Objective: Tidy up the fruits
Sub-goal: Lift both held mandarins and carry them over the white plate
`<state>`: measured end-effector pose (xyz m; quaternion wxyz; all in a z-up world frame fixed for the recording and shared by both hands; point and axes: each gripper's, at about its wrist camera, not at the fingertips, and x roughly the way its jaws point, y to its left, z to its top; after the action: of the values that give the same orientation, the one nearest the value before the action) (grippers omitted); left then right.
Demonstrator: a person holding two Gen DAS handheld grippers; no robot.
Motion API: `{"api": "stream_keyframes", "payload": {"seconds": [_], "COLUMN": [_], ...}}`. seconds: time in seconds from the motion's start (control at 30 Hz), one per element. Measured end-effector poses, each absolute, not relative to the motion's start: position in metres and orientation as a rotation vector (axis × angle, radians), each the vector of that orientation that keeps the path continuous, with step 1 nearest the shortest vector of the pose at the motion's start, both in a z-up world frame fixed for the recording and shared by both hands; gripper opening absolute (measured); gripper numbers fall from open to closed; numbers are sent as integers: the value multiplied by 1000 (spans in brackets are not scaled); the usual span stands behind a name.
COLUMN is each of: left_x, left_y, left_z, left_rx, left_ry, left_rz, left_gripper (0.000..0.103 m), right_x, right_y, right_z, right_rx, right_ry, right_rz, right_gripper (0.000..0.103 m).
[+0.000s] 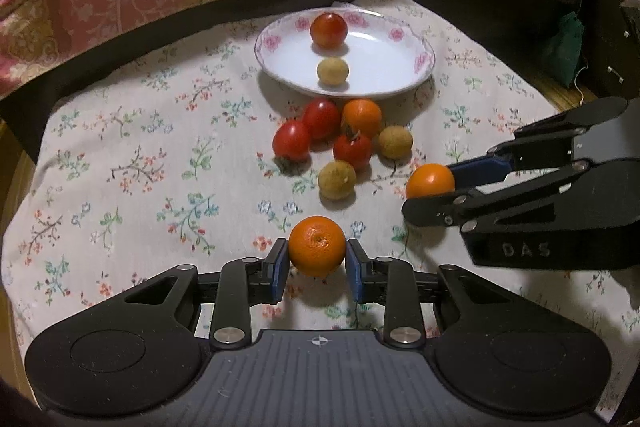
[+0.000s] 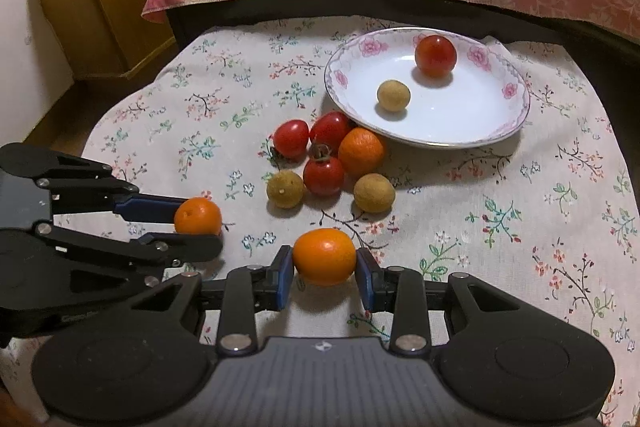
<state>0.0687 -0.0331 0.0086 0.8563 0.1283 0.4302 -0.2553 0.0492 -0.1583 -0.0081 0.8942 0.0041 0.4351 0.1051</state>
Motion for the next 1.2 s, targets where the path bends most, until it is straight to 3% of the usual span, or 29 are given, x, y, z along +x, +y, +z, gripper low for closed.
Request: {"api": "stream_keyframes", "payload": {"seconds": [1.2], "left_x": [111], "left_y": [-69], "left_z": [44], "left_rx": [237], "left_ry": [787], "left_rz": [-530], "left_gripper": [36], "right_x": [74], "right_y": [-191], "right_z": [33], "right_rx": [123], "right_ry": [787], "right_rz": [115], "right_gripper": [34]}}
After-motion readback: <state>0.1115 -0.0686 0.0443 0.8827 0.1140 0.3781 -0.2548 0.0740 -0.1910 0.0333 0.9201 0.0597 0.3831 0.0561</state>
